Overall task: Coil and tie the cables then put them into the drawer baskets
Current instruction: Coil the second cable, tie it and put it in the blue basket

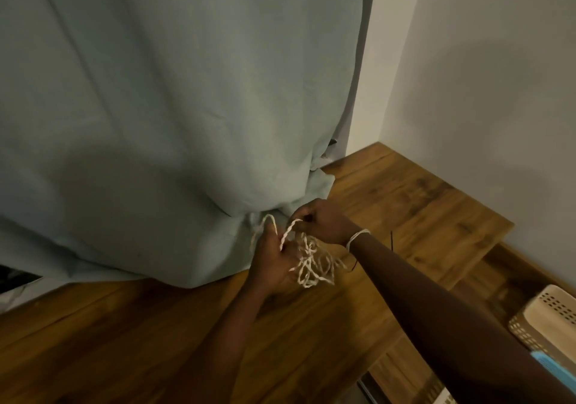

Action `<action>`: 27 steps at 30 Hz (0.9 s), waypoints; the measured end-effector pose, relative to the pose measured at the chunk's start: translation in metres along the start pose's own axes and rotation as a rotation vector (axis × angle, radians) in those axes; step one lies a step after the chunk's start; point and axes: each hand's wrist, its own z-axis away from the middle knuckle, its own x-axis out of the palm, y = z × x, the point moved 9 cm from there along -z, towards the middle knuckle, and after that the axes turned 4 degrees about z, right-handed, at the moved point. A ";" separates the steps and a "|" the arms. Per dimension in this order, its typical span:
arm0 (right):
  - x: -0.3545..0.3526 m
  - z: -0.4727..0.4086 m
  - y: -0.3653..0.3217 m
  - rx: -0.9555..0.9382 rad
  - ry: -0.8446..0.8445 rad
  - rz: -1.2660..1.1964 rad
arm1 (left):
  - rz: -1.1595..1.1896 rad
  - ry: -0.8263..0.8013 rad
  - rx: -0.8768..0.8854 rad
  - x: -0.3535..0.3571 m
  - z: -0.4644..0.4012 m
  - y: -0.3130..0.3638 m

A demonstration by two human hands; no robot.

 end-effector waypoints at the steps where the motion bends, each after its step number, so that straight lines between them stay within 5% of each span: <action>1: -0.001 0.003 0.007 0.027 -0.001 -0.060 | 0.005 0.091 0.007 -0.011 -0.001 0.003; 8: 0.061 0.058 0.063 0.396 -0.198 -0.775 | 0.583 0.145 -0.153 -0.045 -0.030 -0.018; 16: 0.118 0.054 0.048 0.522 -0.115 -0.825 | 0.981 0.003 -0.189 -0.057 -0.027 -0.032; 21: 0.095 0.049 0.059 0.527 0.154 -0.820 | 1.010 0.022 -0.134 -0.089 -0.026 -0.028; 27: 0.027 0.049 0.069 0.489 0.360 -0.823 | 0.814 0.286 -0.174 -0.139 -0.015 -0.045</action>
